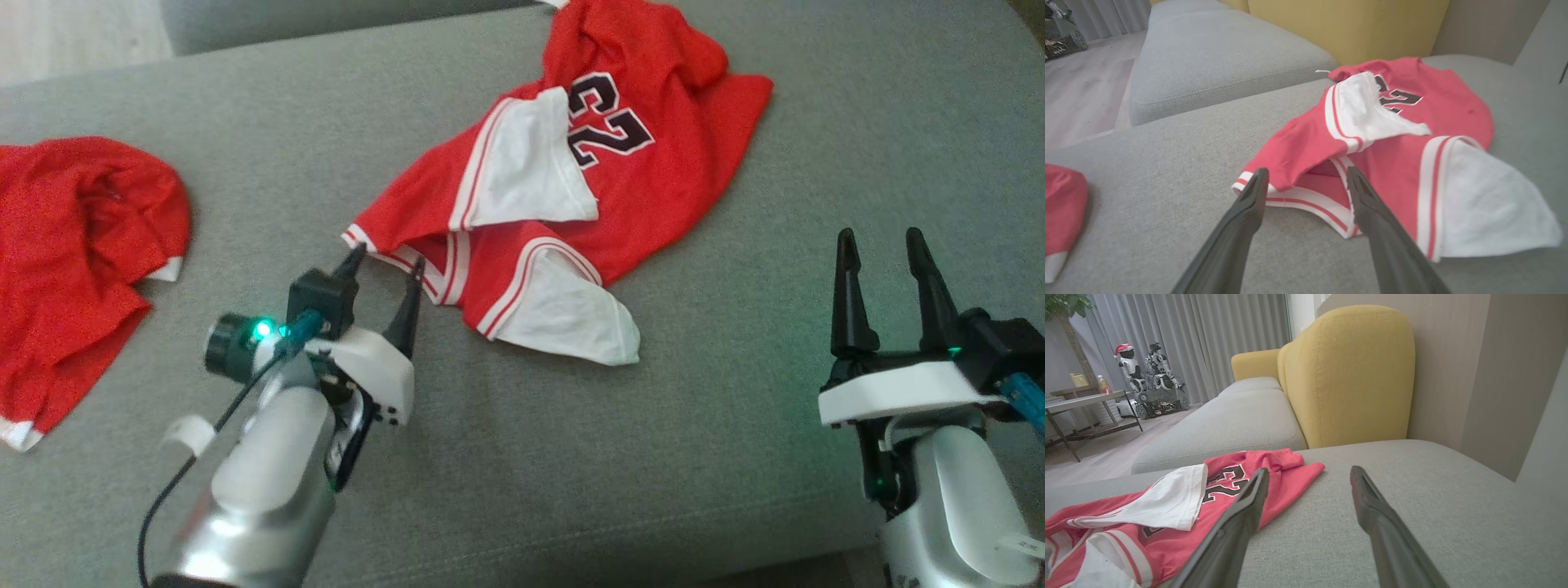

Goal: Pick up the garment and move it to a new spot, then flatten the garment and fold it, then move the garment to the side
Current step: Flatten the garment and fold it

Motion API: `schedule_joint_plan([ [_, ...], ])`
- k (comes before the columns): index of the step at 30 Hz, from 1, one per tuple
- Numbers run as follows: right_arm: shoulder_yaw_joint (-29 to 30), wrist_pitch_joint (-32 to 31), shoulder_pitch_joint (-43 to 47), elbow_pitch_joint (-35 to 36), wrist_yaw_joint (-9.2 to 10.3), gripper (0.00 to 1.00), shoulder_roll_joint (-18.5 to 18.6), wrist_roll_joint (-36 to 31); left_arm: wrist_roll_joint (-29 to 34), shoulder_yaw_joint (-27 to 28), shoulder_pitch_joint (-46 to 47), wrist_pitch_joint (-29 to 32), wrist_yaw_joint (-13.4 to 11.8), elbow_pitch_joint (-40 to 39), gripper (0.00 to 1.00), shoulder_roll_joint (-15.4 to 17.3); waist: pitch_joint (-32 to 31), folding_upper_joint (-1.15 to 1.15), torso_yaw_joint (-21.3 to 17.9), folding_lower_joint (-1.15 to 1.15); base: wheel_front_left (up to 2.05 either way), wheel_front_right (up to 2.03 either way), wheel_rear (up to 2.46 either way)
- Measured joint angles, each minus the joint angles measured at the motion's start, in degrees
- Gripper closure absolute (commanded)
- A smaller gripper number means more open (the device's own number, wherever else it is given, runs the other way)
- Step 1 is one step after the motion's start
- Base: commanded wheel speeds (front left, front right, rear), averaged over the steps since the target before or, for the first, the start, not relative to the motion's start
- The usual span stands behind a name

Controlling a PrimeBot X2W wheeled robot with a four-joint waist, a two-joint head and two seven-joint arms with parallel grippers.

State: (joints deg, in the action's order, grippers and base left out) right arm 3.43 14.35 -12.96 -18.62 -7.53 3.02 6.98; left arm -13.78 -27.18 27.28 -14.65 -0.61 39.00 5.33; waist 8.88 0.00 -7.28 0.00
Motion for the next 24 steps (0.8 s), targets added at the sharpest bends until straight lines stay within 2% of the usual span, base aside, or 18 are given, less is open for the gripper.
schedule_joint_plan([
  [4,-0.8,0.0,-0.6,0.0,0.00,0.00,-0.1,1.6,4.0,-2.5,5.5,0.0,-0.3,6.9,0.00,1.2,2.2,0.00,-1.9,0.00,0.00,0.00,0.00],
  [10,-1.4,0.0,-1.6,-0.1,0.00,0.00,-0.2,2.6,5.6,-3.4,10.4,0.0,-0.9,11.4,0.00,2.0,4.2,0.00,-3.5,0.00,0.00,0.00,0.00],
  [11,-1.4,0.0,-1.9,-0.1,0.00,0.00,-0.2,2.7,5.5,-3.2,11.2,0.0,-0.9,11.9,0.08,2.0,4.4,0.00,-3.7,0.00,0.00,0.00,0.00],
  [12,-1.4,0.0,-2.2,-0.1,0.00,0.00,-0.2,2.7,5.5,-3.1,11.9,0.0,-0.9,12.4,1.00,2.1,4.6,0.00,-3.9,0.00,0.00,0.00,0.00],
  [17,-1.6,0.0,-2.9,-0.3,0.00,0.00,-0.2,3.1,4.1,-1.4,15.5,0.0,0.6,13.9,1.00,3.8,5.2,0.00,-4.4,0.00,0.00,0.00,0.00],
  [24,-3.0,0.0,-3.4,-0.3,0.00,0.00,-0.2,4.2,3.8,0.6,24.5,0.1,1.2,17.2,1.00,10.7,6.0,0.00,-5.1,0.00,0.00,0.00,0.00],
])
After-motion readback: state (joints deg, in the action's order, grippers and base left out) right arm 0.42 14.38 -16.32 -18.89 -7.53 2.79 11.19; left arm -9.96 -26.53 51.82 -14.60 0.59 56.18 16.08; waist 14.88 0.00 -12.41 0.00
